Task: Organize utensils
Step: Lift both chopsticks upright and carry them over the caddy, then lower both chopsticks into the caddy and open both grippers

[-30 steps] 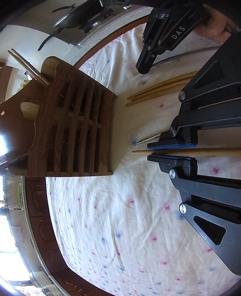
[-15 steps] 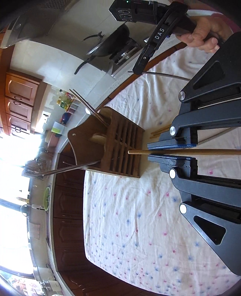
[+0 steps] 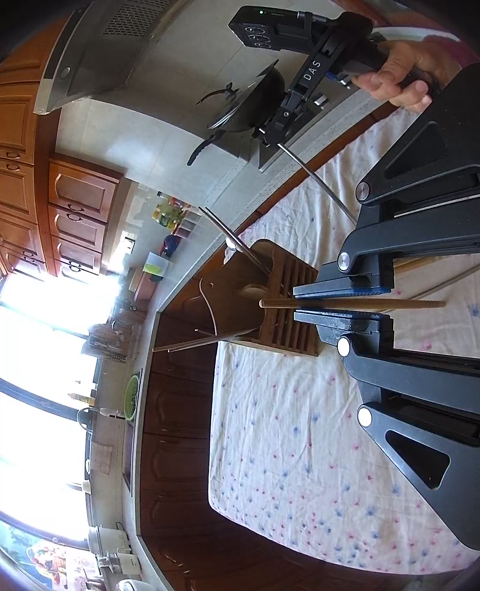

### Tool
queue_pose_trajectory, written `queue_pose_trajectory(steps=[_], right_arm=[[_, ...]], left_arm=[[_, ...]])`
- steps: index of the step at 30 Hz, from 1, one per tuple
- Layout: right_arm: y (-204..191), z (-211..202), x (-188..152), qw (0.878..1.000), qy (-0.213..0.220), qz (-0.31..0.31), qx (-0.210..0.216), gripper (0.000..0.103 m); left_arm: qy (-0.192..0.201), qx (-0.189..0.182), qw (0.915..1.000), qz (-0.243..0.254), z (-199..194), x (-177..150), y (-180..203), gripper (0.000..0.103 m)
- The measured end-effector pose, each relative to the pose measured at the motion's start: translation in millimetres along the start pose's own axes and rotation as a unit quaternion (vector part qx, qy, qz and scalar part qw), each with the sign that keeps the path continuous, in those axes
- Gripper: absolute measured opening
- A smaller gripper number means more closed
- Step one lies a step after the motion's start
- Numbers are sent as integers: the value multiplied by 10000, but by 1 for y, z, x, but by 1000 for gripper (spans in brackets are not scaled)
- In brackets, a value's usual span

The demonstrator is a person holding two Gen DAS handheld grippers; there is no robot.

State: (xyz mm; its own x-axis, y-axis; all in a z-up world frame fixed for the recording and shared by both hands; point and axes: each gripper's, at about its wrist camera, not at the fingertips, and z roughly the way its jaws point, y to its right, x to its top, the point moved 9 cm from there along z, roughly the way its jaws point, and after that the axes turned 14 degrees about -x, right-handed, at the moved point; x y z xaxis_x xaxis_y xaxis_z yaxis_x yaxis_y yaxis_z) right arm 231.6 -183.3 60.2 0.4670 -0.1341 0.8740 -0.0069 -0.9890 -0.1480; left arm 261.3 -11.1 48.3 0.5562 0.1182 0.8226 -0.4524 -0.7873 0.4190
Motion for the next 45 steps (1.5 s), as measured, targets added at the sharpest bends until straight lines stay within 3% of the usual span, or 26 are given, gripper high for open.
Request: queue_pose_trajectory(steps=[17, 27, 37, 42, 45], right_arm=[[3, -6, 22, 9995, 292, 72, 51, 4], [-1, -10, 74, 9965, 816, 148, 89, 4], [-1, 20, 126, 9920, 1218, 339, -75, 4], [2, 44, 125, 9917, 1209, 375, -218, 4], [2, 60, 110, 9932, 1084, 353, -243, 4]], left_arm=[[316, 75, 9994, 79, -4, 27, 0, 5], [944, 176, 9946, 394, -9, 93, 10, 5], [1668, 453, 9842, 379, 16, 164, -7, 5], [1851, 558, 9811, 50, 37, 159, -33, 5], [1766, 661, 9821, 1, 51, 143, -44, 5]])
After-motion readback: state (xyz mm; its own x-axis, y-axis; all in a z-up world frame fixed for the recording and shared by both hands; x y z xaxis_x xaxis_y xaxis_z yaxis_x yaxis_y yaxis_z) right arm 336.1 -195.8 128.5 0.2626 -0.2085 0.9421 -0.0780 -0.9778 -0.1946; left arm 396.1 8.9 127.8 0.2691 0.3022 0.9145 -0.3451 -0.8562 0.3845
